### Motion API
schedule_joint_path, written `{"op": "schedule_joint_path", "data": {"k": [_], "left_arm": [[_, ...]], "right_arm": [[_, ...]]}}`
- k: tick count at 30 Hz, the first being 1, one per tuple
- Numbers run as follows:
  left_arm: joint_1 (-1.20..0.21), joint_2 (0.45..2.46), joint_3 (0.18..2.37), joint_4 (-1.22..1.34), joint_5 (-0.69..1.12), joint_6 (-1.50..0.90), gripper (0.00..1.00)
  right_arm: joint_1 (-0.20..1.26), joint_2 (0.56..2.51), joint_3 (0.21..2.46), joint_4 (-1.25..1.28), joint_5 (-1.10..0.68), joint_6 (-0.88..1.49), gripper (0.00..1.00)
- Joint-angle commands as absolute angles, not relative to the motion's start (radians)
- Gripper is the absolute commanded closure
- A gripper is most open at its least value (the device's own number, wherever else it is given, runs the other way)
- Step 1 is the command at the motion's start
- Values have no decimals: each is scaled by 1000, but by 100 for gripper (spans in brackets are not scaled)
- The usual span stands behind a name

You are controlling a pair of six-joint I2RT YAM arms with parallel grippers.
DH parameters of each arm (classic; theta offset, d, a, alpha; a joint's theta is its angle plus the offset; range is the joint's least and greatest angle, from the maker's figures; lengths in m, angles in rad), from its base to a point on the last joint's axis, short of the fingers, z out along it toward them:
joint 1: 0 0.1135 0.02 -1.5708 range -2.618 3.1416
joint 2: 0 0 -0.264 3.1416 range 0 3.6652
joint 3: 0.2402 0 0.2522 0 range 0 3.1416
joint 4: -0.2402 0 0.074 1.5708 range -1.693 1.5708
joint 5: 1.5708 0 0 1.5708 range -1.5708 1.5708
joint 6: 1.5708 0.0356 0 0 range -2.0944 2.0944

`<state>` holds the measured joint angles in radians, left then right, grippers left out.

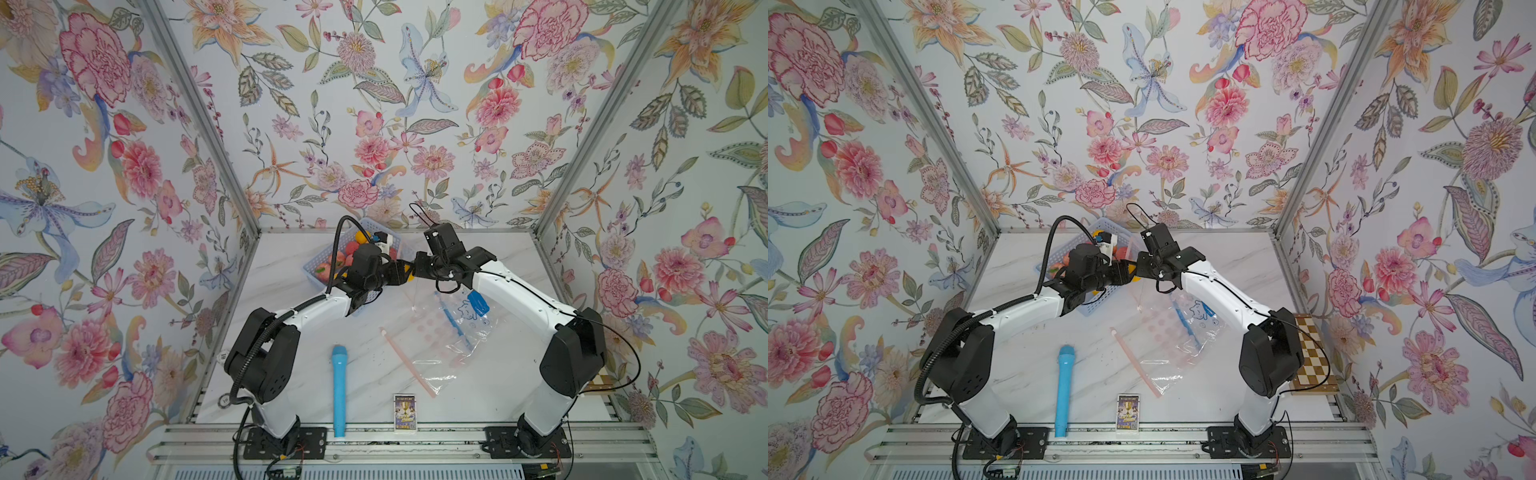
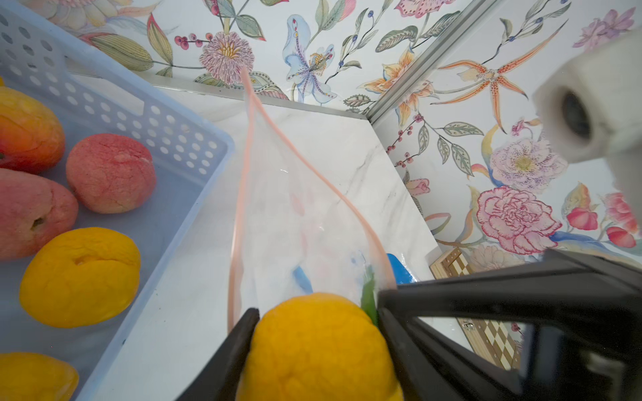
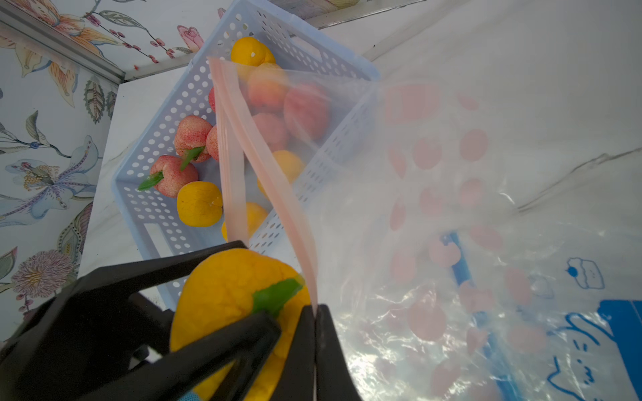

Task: Place the peach in a zip-top bag and seal the zipper
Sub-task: Place the peach in the zipper food storage bag, then adjust the zipper food storage bag in the zipper food storage bag.

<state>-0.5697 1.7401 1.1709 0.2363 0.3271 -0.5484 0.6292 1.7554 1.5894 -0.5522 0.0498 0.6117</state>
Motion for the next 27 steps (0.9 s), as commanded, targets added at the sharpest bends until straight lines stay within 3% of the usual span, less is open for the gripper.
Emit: {"op": "schedule_joint_path", "data": {"k": [1, 10, 15, 21, 27], "left_arm": [[-573, 1760, 1210, 216, 268, -551, 52], [-573, 1737, 1230, 174, 230, -532, 3], [-573, 1649, 1197, 135, 194, -512, 2], [-572, 1520, 1120, 102, 93, -523, 15], [-572, 1538, 1115, 32, 14, -516, 17]], "right_arm": [[642, 1712, 1586, -529, 22, 630, 100], [649, 1706, 1577, -526, 46, 654, 100], [641, 1708, 1569, -526, 54, 664, 100], [641, 1710, 1569, -527, 54, 665, 100], [646, 1703, 1563, -527, 55, 666, 100]]}}
